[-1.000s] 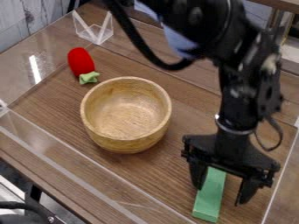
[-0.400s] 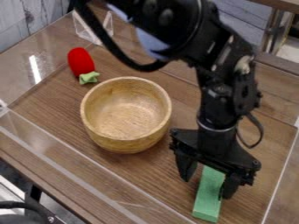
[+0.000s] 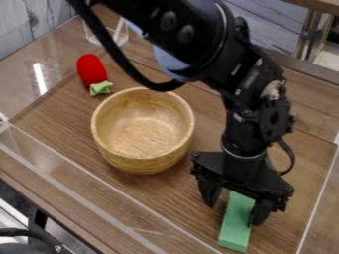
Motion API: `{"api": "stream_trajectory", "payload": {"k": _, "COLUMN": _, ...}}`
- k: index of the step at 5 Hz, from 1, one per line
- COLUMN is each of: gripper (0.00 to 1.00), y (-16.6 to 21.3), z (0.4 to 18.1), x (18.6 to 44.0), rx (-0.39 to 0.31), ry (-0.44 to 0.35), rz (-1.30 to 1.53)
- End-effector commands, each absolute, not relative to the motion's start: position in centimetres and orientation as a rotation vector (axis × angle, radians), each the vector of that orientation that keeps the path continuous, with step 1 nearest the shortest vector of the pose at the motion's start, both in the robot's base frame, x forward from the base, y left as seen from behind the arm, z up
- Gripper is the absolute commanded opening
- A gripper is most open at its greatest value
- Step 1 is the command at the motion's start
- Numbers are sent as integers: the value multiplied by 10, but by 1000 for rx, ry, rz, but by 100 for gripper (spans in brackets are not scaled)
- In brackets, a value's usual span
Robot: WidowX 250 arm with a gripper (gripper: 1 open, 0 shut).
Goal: Put the green stick in the brown bowl
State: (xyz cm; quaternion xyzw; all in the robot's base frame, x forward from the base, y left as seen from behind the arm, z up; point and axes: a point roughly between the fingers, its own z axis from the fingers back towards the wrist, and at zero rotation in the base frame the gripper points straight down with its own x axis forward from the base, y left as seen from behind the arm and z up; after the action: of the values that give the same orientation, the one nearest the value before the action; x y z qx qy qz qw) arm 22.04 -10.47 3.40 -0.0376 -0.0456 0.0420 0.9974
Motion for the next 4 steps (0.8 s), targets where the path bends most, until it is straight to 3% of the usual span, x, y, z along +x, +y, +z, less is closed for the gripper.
{"api": "stream_trajectory", "payload": {"k": 1, "gripper": 100, "y": -103, "z": 50, "x": 238, "rx": -86, "ry": -149, "rz": 116}}
{"api": "stream_trajectory", "payload": {"k": 2, "gripper": 100, "y": -110, "z": 52, "x": 245, "rx": -84, "ry": -152, "rz": 127}}
{"api": "stream_trajectory", "payload": {"k": 4, "gripper": 100, "y": -118, "z": 40, "x": 257, "rx": -84, "ry": -149, "rz": 176}}
